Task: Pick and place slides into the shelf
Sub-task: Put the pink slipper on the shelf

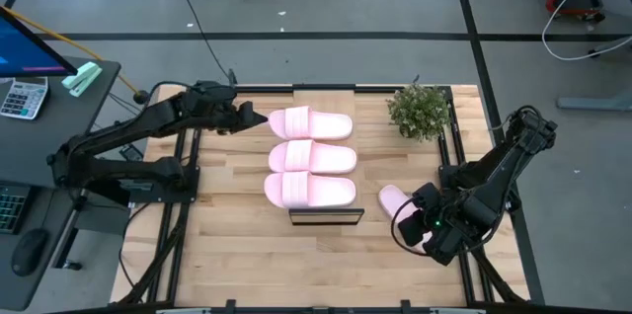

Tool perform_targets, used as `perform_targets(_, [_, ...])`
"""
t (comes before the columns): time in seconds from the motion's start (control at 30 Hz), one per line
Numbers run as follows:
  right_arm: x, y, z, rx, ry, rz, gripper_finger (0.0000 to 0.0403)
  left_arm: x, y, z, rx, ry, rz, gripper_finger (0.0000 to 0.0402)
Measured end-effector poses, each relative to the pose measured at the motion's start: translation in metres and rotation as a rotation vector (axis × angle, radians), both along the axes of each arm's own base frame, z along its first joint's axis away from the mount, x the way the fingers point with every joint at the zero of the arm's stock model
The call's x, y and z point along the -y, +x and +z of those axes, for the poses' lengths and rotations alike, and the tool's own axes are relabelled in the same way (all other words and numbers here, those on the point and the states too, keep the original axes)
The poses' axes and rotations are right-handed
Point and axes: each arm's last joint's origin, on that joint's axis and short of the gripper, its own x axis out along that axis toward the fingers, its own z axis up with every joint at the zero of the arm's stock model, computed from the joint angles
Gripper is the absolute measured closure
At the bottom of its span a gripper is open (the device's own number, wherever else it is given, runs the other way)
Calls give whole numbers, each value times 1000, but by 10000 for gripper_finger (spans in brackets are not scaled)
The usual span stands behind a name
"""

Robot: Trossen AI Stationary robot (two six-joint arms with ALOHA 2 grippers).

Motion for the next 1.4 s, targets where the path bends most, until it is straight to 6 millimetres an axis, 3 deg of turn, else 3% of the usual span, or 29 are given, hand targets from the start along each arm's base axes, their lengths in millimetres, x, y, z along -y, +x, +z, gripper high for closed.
perform_targets(0.47, [-16,-37,0,-49,9,-72,353,52,8,8,64,37,-13,134])
perform_targets(0.83, [-21,-43,0,1,-28,11,353,70,12,15,133,95,-21,136])
perform_targets(1.07, [-28,-34,0,11,52,96,353,75,15,21,199,93,-42,139])
perform_targets(1.27, [-24,-5,1,4,111,271,352,77,15,22,215,92,-53,136])
perform_targets(1.4, [-10,13,1,-84,129,459,349,83,15,22,219,90,-81,141])
